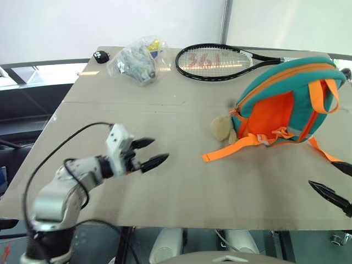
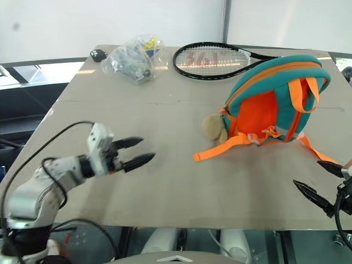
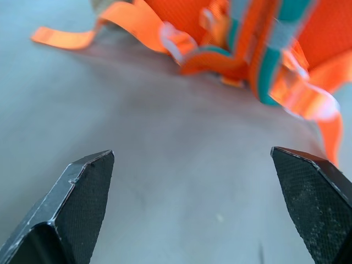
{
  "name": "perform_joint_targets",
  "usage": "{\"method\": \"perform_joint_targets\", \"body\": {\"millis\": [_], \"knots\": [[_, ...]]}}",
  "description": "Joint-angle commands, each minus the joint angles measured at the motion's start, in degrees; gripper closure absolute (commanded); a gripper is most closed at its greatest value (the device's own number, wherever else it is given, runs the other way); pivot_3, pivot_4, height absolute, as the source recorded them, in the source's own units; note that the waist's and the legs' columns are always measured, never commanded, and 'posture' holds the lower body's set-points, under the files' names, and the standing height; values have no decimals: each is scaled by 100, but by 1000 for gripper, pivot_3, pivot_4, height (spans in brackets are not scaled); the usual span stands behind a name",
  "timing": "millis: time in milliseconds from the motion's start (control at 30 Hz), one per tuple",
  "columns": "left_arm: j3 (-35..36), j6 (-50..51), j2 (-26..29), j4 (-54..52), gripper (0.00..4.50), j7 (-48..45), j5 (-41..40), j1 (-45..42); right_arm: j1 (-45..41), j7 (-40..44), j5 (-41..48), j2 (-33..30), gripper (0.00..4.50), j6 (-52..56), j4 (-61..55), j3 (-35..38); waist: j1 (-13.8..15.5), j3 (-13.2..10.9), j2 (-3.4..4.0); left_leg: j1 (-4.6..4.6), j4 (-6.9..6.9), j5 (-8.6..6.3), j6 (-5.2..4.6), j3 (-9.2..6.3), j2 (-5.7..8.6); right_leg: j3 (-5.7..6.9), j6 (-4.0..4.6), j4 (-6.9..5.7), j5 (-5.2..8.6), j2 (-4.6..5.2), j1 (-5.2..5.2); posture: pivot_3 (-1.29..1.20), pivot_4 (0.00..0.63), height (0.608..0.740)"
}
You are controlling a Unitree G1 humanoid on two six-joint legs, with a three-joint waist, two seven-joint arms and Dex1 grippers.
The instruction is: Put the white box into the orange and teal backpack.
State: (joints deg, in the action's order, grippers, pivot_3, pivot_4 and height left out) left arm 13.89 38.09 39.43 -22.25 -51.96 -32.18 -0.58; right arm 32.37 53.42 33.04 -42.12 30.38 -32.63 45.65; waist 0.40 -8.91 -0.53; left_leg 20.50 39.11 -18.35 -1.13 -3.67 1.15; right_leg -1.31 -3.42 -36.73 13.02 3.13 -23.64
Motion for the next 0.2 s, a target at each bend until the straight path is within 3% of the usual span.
{"method": "perform_joint_targets", "body": {"millis": [33, 200], "knots": [[452, -217, 225, -386, 71, -180, -159, 457, 106, 35, -145, 70, 0, -373, 31, 237, 32, -1, 2, 1, 0, -3, -4, -1, 0, 4, 1, 0, 1, -3, 1, 0, 150, 740], [544, -221, 294, -587, 71, -199, -274, 802, 215, 52, -178, 147, 0, -548, 92, 188, 76, 0, 0, 6, 6, -12, -22, -2, 13, 3, 21, 6, 10, 3, 8, 0, 150, 740]]}}
